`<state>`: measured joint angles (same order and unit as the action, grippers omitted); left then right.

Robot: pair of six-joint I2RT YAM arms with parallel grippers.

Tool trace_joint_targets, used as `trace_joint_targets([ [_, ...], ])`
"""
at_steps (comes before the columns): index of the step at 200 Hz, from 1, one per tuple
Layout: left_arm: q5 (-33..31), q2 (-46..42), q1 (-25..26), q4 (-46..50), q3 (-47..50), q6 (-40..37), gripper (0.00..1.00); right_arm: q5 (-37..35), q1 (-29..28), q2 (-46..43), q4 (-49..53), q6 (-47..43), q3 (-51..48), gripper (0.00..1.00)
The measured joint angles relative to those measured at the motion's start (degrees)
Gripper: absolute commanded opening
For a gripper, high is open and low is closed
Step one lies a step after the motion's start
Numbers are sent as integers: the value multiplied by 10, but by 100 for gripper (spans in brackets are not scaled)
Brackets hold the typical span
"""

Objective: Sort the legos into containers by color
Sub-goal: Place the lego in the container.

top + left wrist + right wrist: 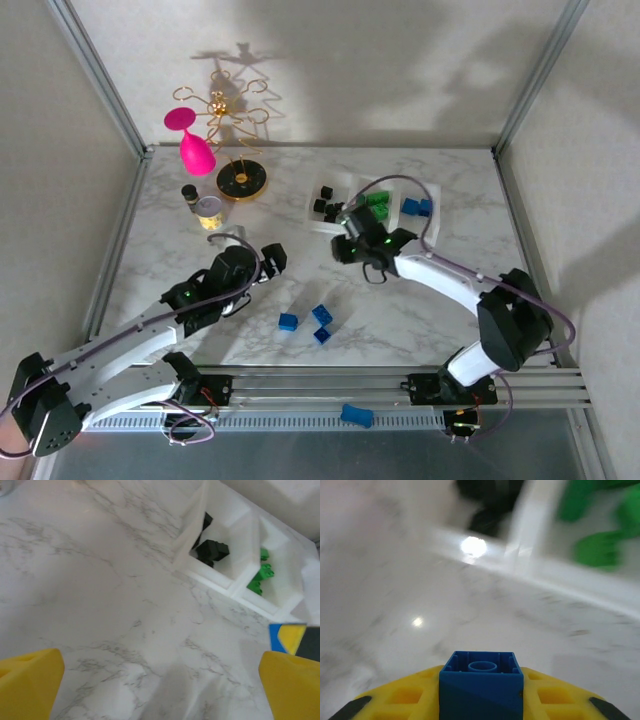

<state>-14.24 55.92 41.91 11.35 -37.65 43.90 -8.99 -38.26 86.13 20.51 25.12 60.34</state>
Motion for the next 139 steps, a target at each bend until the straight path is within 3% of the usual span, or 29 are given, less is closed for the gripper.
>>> trace_joint_targets([
  [60, 53, 79, 2, -56, -37, -35, 100, -61, 179, -8, -1, -5, 4, 35],
  [105, 77, 125, 4, -79, -65, -50, 100, -64, 232, 89, -35, -19, 65, 35],
  [139, 85, 136, 4, -87, -71, -54, 100, -53, 256, 154, -50, -25, 105, 42],
])
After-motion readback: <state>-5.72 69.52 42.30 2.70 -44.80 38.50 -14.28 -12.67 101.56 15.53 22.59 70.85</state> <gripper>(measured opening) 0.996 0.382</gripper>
